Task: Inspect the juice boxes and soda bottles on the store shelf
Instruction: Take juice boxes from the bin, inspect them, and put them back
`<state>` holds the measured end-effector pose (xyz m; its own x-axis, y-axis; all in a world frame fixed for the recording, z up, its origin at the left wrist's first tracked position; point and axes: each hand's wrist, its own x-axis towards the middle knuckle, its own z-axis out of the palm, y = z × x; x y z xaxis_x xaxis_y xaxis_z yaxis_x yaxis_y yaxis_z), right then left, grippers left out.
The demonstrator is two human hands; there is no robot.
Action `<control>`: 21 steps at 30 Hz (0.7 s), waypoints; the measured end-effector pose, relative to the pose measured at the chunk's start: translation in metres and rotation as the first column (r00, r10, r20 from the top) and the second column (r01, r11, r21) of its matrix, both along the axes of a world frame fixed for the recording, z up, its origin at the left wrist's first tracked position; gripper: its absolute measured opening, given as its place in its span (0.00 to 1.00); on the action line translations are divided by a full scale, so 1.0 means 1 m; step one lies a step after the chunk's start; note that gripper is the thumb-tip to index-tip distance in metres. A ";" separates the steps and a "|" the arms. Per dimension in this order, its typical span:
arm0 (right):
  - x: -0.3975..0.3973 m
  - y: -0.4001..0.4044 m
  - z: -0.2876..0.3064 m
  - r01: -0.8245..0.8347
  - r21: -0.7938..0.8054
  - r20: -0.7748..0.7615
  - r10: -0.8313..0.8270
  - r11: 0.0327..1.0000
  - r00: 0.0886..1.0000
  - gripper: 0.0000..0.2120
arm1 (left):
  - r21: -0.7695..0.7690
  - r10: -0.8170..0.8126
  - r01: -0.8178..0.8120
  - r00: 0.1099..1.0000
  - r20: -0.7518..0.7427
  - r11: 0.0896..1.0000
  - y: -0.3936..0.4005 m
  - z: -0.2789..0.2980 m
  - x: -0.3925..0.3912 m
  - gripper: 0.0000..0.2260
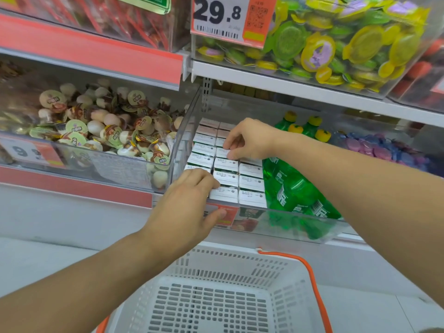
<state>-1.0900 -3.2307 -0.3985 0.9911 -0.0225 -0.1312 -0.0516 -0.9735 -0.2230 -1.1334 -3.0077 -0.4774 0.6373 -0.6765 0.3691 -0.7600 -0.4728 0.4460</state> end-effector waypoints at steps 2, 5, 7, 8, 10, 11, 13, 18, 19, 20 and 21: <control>0.004 -0.001 0.003 -0.033 -0.027 -0.031 0.032 0.999 0.999 0.14 | -0.001 -0.001 0.001 1.000 -0.002 1.000 0.001 0.000 0.001 0.21; 0.011 -0.001 0.007 -0.082 -0.101 -0.075 0.075 0.991 0.994 0.16 | -0.003 -0.002 0.002 1.000 -0.009 1.000 0.001 0.002 0.000 0.21; 0.015 0.001 0.008 -0.104 -0.150 -0.093 0.090 0.983 0.992 0.17 | 0.003 -0.001 0.001 1.000 -0.017 1.000 0.001 0.003 0.000 0.21; 0.016 0.003 0.009 -0.111 -0.167 -0.098 0.095 0.980 0.991 0.18 | 0.005 -0.002 0.002 1.000 -0.018 1.000 0.001 0.003 0.000 0.21; 0.015 0.006 0.008 -0.132 -0.207 -0.106 0.112 0.969 0.988 0.20 | 0.011 -0.003 0.004 1.000 -0.023 1.000 0.001 0.004 0.000 0.21; 0.015 0.007 0.007 -0.144 -0.229 -0.108 0.122 0.963 0.987 0.20 | 0.015 -0.004 0.004 1.000 -0.026 1.000 0.001 0.004 0.000 0.21; 0.012 0.008 0.004 -0.148 -0.251 -0.101 0.126 0.957 0.987 0.19 | 0.019 -0.006 0.007 1.000 -0.027 1.000 0.001 0.005 -0.001 0.21; -0.005 0.006 0.003 -0.081 -0.211 -0.054 0.071 0.974 0.996 0.18 | 0.039 -0.014 0.014 1.000 -0.016 0.999 0.004 0.006 -0.001 0.21; -0.012 0.007 0.006 -0.054 -0.184 -0.026 0.050 0.981 0.998 0.18 | 0.042 -0.016 0.017 1.000 -0.018 0.999 0.004 0.006 -0.001 0.22; -0.021 0.008 0.010 -0.032 -0.150 0.015 0.034 0.988 0.999 0.17 | 0.047 -0.020 0.021 1.000 -0.020 0.999 0.004 0.007 -0.001 0.22; -0.030 0.009 0.014 -0.016 -0.110 0.067 0.023 0.994 0.997 0.15 | 0.054 -0.023 0.024 0.999 -0.022 0.998 0.004 0.008 -0.002 0.22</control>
